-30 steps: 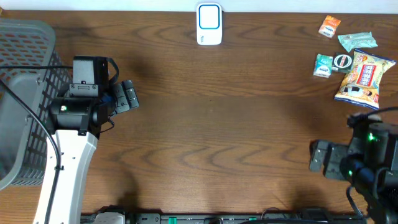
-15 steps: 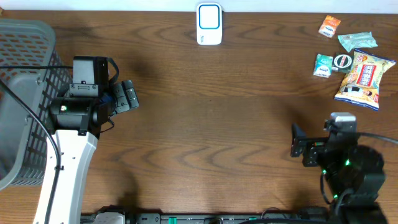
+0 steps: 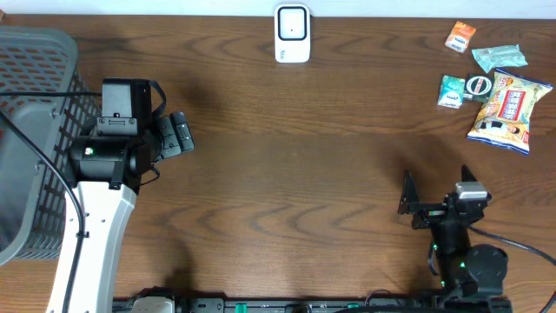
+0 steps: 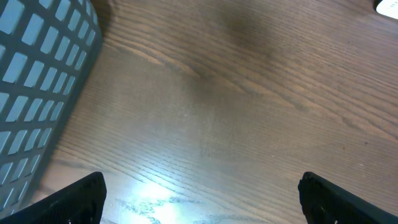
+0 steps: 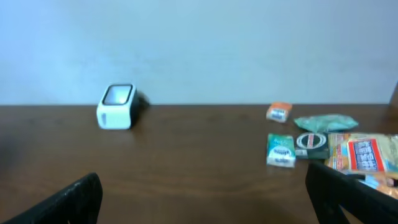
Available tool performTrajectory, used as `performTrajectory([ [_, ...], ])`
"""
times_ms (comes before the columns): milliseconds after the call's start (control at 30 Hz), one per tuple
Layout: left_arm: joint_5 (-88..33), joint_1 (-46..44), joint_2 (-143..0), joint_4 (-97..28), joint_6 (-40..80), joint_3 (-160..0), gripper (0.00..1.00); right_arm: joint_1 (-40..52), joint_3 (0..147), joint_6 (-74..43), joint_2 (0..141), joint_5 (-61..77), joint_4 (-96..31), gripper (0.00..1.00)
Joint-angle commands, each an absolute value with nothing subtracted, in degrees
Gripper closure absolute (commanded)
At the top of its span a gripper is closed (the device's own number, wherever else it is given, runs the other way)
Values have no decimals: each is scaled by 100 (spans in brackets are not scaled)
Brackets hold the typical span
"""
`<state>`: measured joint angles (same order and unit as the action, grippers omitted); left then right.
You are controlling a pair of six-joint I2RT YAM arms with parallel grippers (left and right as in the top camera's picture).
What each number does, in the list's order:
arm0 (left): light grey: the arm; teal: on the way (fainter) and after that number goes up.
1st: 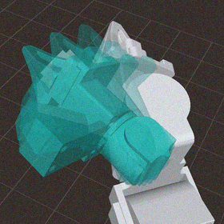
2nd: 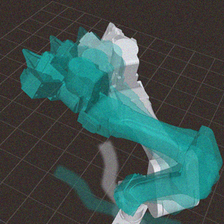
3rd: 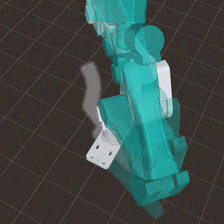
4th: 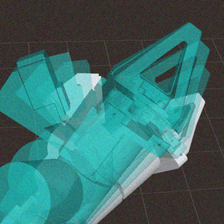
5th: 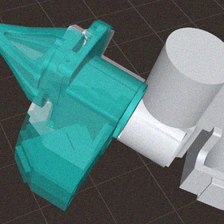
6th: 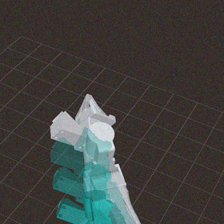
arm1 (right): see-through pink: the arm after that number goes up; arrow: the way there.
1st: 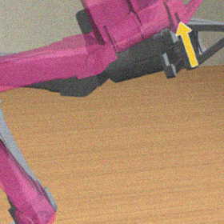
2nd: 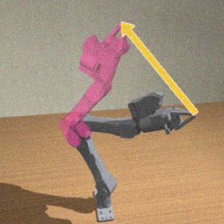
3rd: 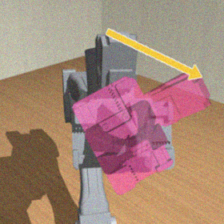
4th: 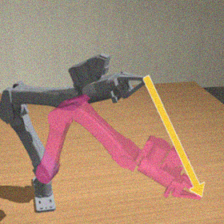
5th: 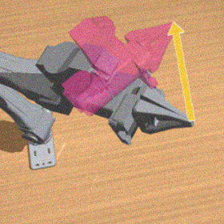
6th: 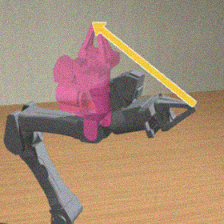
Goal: Scan the item barcode
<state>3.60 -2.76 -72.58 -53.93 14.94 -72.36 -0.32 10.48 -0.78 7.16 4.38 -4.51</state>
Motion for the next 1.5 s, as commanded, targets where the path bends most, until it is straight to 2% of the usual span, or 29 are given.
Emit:
performTrajectory([
  [0,436,-259,-7234,-5415,1463,-7264,2,-71,714,-14,495,482,-102,1],
  [400,436,-259,-7234,-5415,1463,-7264,2,-67,27,-674,27,-137,454,1],
  [500,434,-259,-7234,-5415,1463,-7264,2,-67,30,-425,27,-14,333,1],
  [633,436,-259,-7234,-5415,1463,-7264,2,-67,30,537,27,517,23,1],
  [733,436,-259,-7234,-5415,1463,-7264,2,-67,32,521,27,478,-429,1],
  [1000,436,-259,-7234,-5415,1463,-7264,2,-67,32,631,27,460,-419,1],
  [1200,436,-259,-7234,-5415,1463,-7264,2,-104,36,-204,27,75,-456,1],
  [1467,436,-259,-7234,-5415,1463,-7264,3,-108,36,-255,27,104,-454,1],
])
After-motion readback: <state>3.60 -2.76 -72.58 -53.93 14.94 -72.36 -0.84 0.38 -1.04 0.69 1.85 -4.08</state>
